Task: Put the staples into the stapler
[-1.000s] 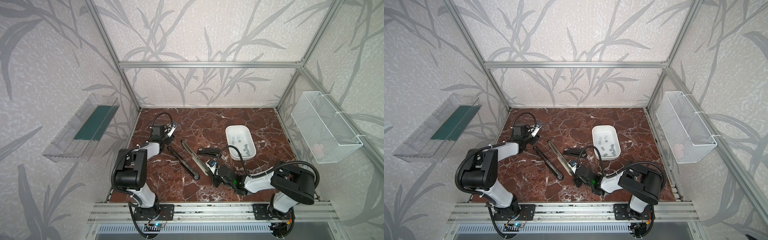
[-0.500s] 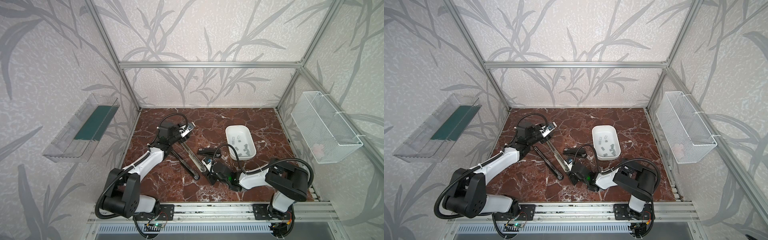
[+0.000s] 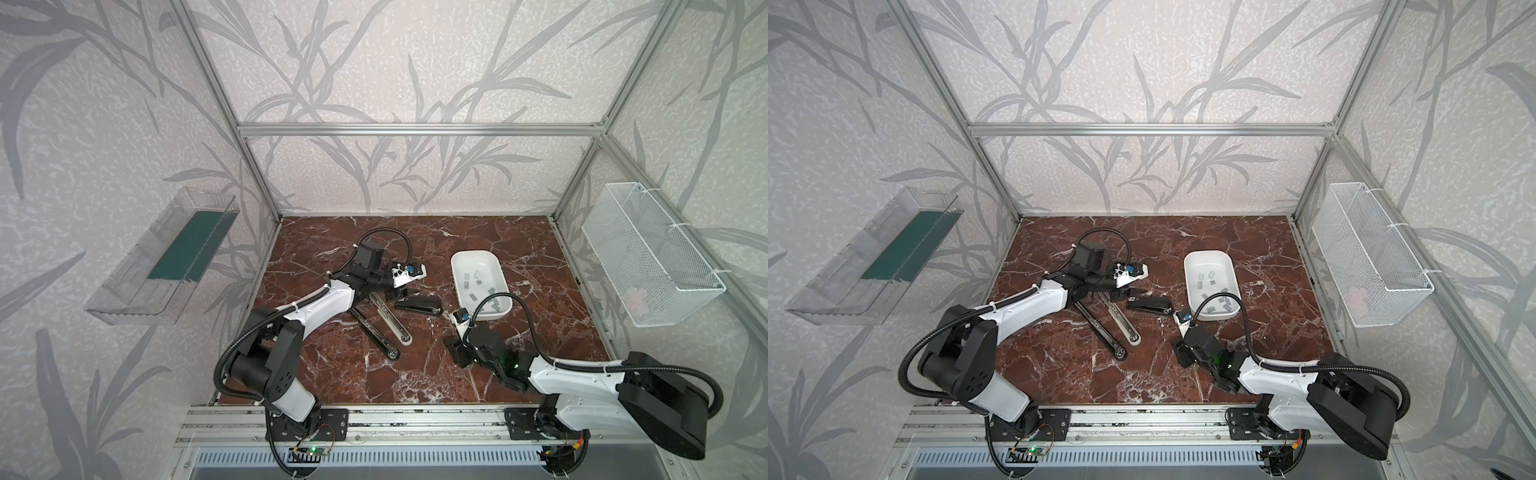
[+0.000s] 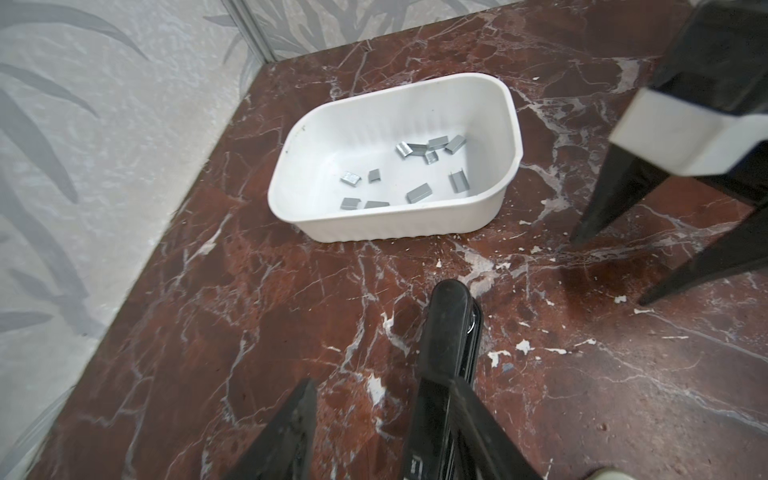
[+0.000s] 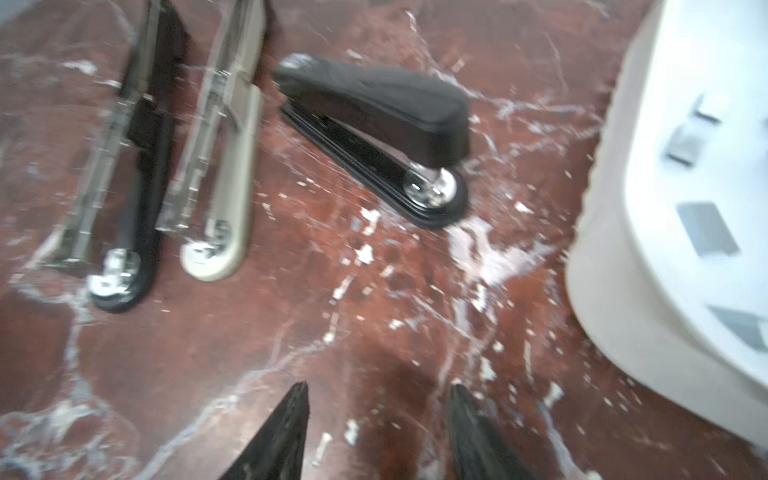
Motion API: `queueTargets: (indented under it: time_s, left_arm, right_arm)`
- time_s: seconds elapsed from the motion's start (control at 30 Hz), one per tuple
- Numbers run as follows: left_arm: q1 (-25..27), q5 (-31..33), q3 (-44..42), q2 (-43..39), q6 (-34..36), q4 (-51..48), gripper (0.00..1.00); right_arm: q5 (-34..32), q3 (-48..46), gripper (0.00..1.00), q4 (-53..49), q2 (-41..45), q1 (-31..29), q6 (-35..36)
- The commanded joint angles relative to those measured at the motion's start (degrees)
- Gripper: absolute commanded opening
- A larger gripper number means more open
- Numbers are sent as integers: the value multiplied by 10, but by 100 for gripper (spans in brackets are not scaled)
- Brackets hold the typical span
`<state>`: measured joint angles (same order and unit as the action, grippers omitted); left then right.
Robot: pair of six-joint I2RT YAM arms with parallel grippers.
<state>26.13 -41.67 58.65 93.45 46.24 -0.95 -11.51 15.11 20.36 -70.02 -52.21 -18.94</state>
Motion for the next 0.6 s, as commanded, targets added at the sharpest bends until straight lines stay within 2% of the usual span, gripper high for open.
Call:
queueTargets:
  time_s: [0.0, 0.33, 0.57]
  left_arm:
    - [12, -27, 43, 37, 23, -63, 54]
    - [52, -21, 162, 162, 63, -198, 52]
    - [63, -6, 194, 208, 67, -223, 50]
  right_arm:
    - [-9, 1, 54, -9, -9, 10, -16]
    - [6, -3, 54, 10, -41, 41, -13]
    - [12, -7, 54, 11, -31, 42, -5]
